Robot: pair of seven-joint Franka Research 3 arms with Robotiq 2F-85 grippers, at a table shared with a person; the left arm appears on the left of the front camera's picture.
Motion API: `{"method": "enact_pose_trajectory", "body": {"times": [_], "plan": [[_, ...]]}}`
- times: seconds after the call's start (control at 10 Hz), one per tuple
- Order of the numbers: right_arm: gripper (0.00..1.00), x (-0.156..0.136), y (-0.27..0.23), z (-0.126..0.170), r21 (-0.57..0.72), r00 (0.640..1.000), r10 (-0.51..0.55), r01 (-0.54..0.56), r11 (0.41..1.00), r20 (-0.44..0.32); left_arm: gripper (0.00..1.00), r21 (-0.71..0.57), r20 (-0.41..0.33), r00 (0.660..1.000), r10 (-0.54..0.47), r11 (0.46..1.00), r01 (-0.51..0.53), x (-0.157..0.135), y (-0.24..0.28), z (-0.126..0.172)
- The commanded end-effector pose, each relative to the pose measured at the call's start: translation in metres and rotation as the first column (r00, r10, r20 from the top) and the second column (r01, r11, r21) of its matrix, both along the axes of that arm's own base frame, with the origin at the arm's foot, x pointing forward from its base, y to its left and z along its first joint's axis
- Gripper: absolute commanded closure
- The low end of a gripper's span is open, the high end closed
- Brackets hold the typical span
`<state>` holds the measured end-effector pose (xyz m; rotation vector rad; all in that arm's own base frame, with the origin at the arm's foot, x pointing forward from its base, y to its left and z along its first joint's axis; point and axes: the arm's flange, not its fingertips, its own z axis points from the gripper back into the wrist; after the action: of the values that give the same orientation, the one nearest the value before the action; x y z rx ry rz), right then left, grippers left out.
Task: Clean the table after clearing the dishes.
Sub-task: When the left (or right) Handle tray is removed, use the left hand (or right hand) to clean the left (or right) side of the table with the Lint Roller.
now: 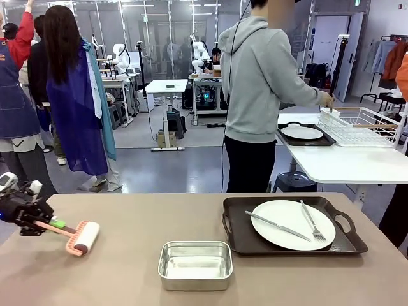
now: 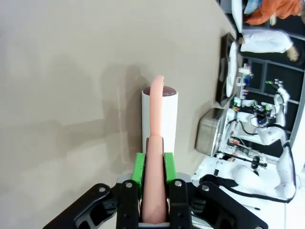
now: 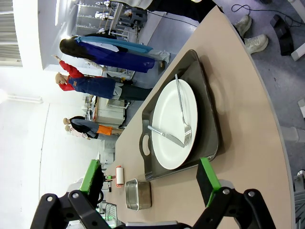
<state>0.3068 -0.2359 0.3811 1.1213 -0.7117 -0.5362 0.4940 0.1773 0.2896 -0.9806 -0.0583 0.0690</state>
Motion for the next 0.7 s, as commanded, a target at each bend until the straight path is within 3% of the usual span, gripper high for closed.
{"method": "enact_pose_trajectory", "body": {"times": [0.0,0.3,0.6], "plan": [[0.00,-0.002,0.001,0.001,0.009,1.000,-0.001,0.001,1.000,0.009,0.80,0.124,-0.027,1.000,0.015,0.992,-0.011,-0.015,0.043,-0.011],[0.00,-0.002,0.001,0.001,0.009,1.000,-0.001,0.001,1.000,0.009,0.80,0.166,-0.008,0.997,0.079,0.983,-0.076,-0.044,0.086,0.021],[0.00,-0.002,0.001,0.001,0.009,1.000,-0.001,0.001,1.000,0.009,0.80,0.209,0.056,0.993,0.102,0.971,-0.112,-0.082,0.079,0.076]]}}
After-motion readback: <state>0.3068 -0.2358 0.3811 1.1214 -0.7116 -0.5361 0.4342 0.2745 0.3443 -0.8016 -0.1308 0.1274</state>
